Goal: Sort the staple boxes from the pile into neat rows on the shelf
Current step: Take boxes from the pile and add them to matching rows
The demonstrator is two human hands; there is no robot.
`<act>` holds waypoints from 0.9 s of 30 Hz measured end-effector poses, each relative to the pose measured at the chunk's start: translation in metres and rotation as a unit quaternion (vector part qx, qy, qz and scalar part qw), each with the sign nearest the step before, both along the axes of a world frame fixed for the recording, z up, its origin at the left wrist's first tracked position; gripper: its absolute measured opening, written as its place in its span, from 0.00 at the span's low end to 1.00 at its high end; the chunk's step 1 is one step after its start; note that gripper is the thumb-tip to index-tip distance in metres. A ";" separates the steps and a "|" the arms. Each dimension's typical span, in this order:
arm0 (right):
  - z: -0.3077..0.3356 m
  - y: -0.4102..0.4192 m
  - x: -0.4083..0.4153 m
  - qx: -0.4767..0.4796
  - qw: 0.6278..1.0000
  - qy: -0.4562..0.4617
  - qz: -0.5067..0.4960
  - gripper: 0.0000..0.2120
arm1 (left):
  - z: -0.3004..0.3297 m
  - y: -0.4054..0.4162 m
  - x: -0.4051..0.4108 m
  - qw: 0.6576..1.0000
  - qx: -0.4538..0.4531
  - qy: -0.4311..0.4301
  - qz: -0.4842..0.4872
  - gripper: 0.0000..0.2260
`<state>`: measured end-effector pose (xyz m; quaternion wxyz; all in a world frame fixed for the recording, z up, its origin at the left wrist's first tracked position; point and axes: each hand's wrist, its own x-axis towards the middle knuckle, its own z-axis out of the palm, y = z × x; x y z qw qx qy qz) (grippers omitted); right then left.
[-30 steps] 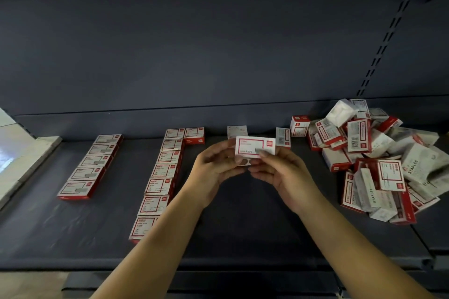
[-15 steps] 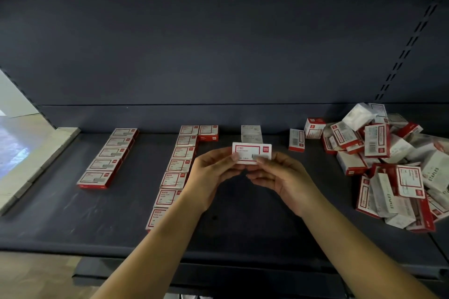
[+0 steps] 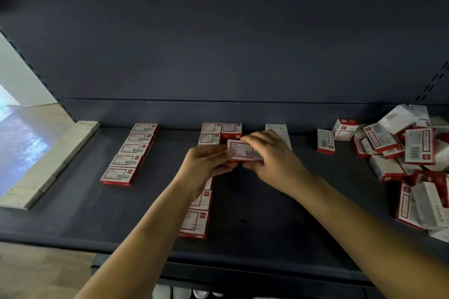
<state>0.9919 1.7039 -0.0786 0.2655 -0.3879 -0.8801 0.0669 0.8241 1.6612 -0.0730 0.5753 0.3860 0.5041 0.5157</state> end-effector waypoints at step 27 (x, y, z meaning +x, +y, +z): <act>-0.024 -0.080 -0.215 0.012 0.999 0.030 0.037 0.27 | -0.019 -0.091 -0.257 0.771 0.129 0.621 0.064 0.22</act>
